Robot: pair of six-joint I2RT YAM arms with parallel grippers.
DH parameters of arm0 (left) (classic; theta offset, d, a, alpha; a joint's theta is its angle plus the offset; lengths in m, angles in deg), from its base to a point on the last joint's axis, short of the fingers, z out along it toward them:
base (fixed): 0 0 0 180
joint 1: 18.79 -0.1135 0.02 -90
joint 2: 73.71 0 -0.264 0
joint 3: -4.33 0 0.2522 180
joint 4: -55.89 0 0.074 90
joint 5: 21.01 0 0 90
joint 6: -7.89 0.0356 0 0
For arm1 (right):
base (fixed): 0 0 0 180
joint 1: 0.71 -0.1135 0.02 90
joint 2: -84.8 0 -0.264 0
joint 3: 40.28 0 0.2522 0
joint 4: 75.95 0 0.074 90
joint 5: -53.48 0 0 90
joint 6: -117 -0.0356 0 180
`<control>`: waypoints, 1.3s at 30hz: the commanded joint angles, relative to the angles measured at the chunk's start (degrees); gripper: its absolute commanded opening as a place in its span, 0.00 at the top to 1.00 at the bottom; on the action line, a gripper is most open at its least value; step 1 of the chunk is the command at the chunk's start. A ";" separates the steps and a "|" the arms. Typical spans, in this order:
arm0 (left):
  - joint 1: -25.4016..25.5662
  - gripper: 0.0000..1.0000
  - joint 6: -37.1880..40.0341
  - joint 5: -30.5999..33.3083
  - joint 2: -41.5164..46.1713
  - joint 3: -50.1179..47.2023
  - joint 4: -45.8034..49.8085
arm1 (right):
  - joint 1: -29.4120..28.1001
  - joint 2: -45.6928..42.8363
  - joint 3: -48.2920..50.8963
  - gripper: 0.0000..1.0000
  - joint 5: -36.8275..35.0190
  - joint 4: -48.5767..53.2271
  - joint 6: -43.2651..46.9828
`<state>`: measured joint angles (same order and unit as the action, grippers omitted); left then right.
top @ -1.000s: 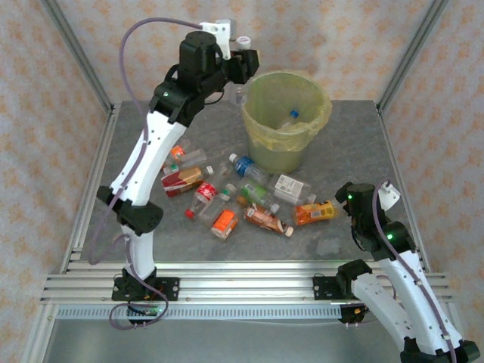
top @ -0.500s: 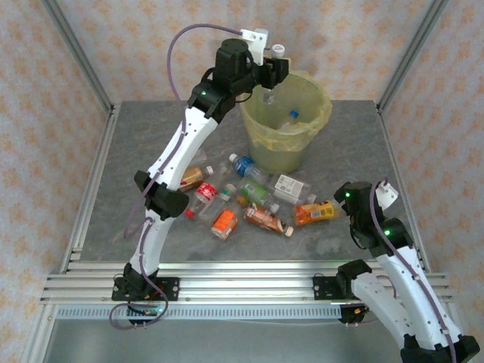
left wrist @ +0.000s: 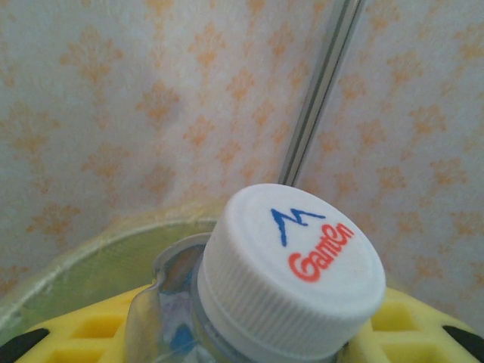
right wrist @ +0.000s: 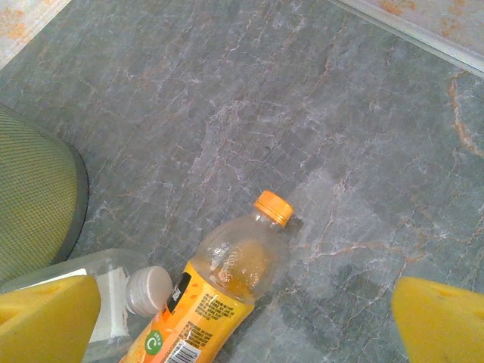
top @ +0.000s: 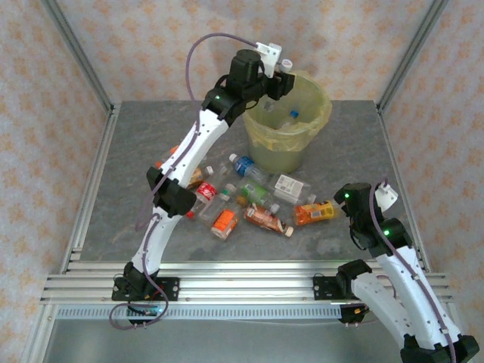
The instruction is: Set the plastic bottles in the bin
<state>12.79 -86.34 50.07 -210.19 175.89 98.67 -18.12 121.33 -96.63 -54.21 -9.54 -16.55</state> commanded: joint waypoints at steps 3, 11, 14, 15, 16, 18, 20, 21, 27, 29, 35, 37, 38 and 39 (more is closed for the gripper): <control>0.89 0.55 3.74 1.98 -1.05 1.39 1.42 | 0.11 0.03 1.00 0.01 -1.82 1.81 -1.18; 1.11 0.51 5.60 3.47 -2.29 1.27 4.75 | 0.12 0.79 1.54 0.01 -1.58 3.58 -3.19; 1.20 0.49 6.66 4.52 -2.62 1.10 5.98 | 0.14 1.32 2.26 0.01 -1.01 3.79 -3.86; 1.28 0.48 6.88 4.75 -2.76 1.00 6.22 | 0.15 1.41 2.57 0.01 -0.70 3.71 -4.12; 1.27 0.47 7.18 4.98 -3.03 0.97 6.49 | 0.11 1.43 3.13 0.01 -0.22 3.41 -4.53; 1.30 0.45 7.48 5.42 -3.33 1.02 6.89 | 0.14 1.28 4.09 0.01 1.53 2.35 -5.37; 1.23 0.43 7.57 5.76 -3.51 1.00 7.02 | 0.17 1.17 5.09 0.01 3.90 0.50 -6.16; 1.30 0.42 7.57 5.78 -3.52 0.95 7.11 | 0.11 1.25 5.52 0.01 4.60 -0.23 -6.56; 1.29 0.32 7.70 5.71 -3.31 0.94 7.02 | 0.14 2.18 6.56 0.01 6.36 -1.54 -8.46; 1.30 0.26 7.74 5.64 -3.13 1.02 6.93 | 0.10 2.23 6.39 0.01 6.25 -1.15 -8.56; 1.34 0.05 7.92 5.92 -1.48 0.97 6.64 | 0.18 2.23 5.76 0.01 6.64 -0.61 -8.44; 1.36 0.00 8.00 6.17 -0.65 0.96 6.58 | 0.13 2.23 5.59 0.01 6.88 -0.61 -8.22; 1.38 0.00 8.01 6.17 -0.25 0.99 6.58 | 0.13 2.23 5.50 0.01 6.96 -0.53 -8.07; 1.38 0.00 8.02 6.09 0.34 1.04 6.59 | 0.16 2.23 5.35 0.01 6.97 -0.36 -7.91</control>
<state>13.49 -79.00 54.92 -213.16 175.89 105.00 -18.12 123.59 -90.36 -47.00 -10.42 -24.25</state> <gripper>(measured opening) 0.999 0.992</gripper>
